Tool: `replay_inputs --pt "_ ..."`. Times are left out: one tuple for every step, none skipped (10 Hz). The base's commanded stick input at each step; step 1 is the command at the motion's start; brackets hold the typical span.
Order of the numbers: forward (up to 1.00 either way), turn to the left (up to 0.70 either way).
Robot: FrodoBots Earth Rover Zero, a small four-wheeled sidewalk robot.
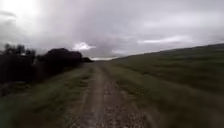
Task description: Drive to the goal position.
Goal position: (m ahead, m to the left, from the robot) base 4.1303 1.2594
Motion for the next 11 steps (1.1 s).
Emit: replay_inputs --pt "0.70 0.35" --pt "0.70 0.35" --pt "0.70 0.24" --pt "0.70 0.08" --pt "0.70 0.00" --pt "0.70 0.00" --pt "0.70 0.00" --pt "0.70 0.00" --pt "0.70 0.00" --pt "0.70 0.00" --pt "0.70 0.00"
